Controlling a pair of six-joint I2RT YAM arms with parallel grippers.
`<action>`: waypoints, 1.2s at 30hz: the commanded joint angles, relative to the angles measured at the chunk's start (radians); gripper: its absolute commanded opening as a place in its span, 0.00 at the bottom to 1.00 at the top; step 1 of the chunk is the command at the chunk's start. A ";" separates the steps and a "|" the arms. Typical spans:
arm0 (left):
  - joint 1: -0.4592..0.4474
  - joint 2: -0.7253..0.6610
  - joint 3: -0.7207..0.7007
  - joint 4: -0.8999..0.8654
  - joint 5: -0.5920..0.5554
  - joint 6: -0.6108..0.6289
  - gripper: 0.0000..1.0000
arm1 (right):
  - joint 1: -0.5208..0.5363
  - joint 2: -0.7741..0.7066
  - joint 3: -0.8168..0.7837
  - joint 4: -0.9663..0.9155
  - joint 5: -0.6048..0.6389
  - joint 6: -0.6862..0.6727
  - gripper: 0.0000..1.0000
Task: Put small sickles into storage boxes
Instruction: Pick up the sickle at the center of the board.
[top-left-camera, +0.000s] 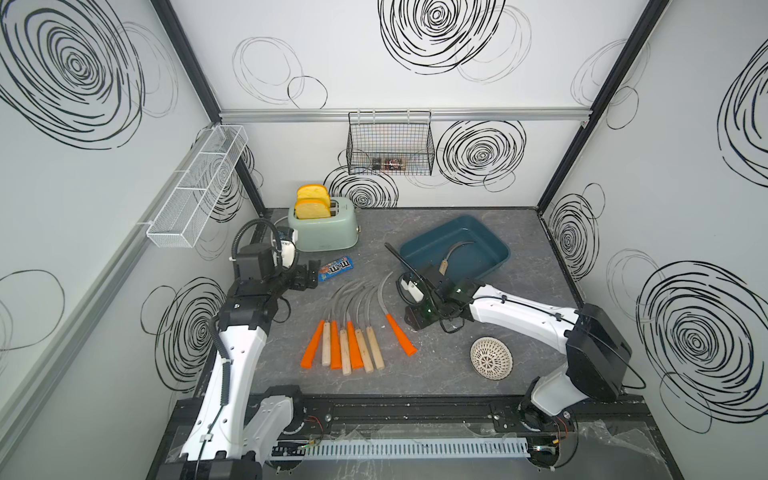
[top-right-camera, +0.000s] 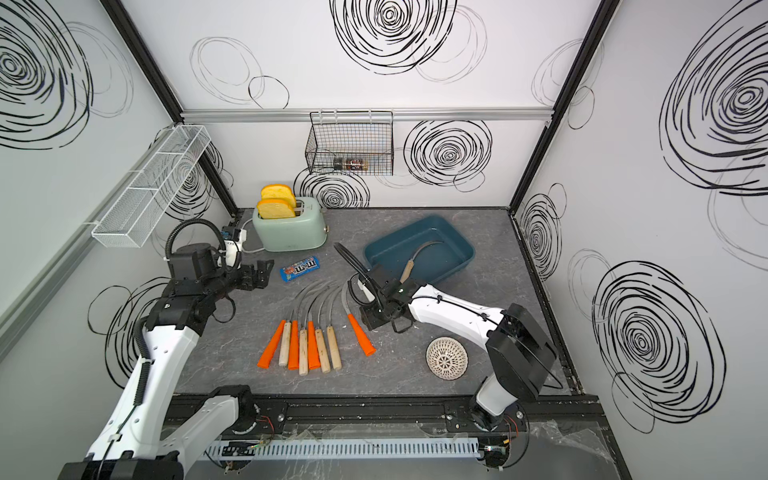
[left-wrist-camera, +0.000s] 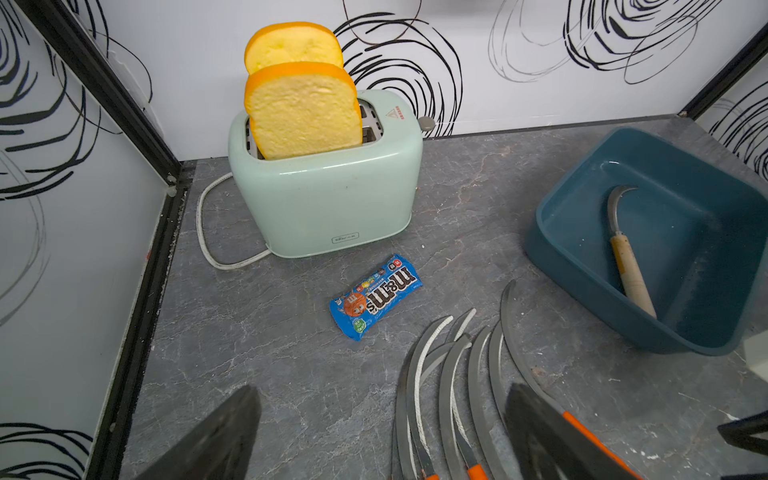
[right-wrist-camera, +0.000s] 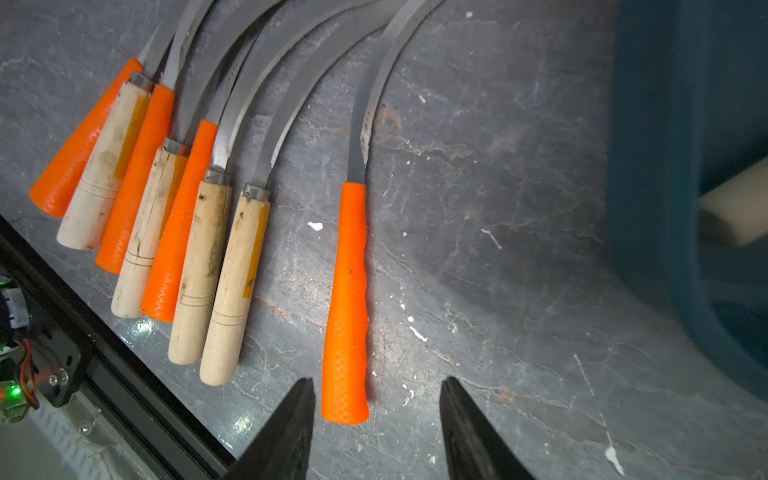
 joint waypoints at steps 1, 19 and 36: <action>0.015 -0.013 -0.020 0.004 0.023 0.006 0.96 | 0.030 0.029 0.029 -0.045 -0.012 -0.015 0.52; 0.053 -0.010 -0.034 0.038 0.064 0.024 0.96 | 0.123 0.136 0.081 -0.097 0.053 0.002 0.54; 0.075 -0.055 -0.056 0.029 0.102 0.039 0.96 | 0.134 0.256 0.144 -0.158 0.089 -0.006 0.53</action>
